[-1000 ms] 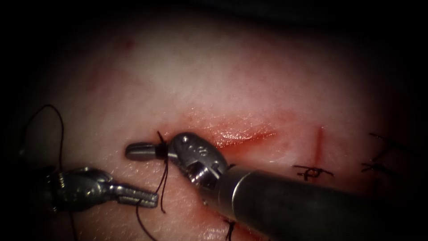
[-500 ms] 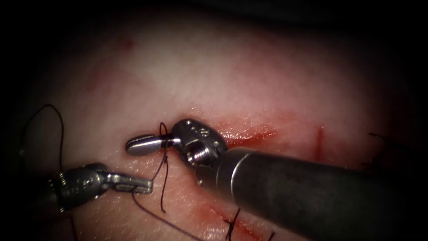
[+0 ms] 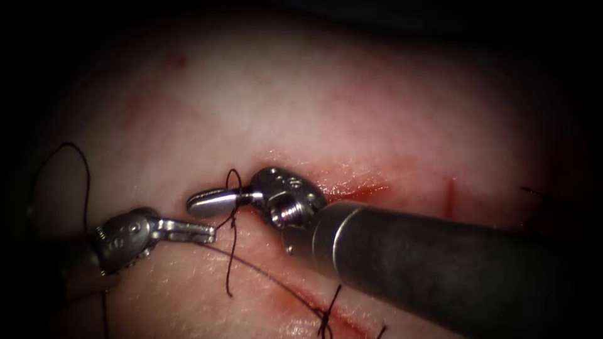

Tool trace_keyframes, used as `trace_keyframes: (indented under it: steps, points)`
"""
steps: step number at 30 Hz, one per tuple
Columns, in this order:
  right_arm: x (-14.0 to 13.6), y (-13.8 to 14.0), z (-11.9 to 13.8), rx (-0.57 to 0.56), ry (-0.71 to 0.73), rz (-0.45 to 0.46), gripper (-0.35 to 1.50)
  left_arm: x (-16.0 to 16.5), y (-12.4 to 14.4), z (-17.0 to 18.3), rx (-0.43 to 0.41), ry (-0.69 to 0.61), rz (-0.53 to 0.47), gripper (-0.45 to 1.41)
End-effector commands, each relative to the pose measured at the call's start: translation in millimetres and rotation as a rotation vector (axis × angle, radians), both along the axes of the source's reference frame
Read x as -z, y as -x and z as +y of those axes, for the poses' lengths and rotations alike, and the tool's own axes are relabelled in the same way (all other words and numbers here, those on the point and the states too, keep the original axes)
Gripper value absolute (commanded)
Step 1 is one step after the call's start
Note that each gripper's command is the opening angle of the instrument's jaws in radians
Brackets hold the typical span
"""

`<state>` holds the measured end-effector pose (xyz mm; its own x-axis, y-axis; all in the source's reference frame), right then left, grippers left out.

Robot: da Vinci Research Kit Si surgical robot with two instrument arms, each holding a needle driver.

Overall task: Wound Closure
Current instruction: Loop the suture once around the right gripper clockwise, then with the right end-effector grab the suture tail end.

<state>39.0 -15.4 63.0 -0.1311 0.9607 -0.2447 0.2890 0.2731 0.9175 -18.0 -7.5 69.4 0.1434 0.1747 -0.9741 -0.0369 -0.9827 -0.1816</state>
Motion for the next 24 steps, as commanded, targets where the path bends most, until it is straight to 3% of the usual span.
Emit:
trace_keyframes:
  steps: [1, 7, 19, 24]
  points:
    - [-0.8, -0.8, 0.0, 0.021, 0.004, 0.002, -0.35, -0.8, 0.3, 0.6, 0.003, -0.006, -0.008, -0.45]
    - [-1.2, -0.7, -0.6, 0.062, 0.016, 0.001, -0.35, -1.0, 0.2, 1.4, 0.003, -0.012, -0.009, -0.45]
    - [-1.3, -0.5, -3.4, 0.309, 0.165, 0.011, -0.35, 0.3, -0.1, 2.3, 0.023, -0.029, -0.041, -0.45]
    - [-0.6, 0.2, -3.5, 0.329, 0.182, 0.011, -0.35, 0.8, -0.4, 2.2, 0.017, -0.03, -0.046, -0.45]
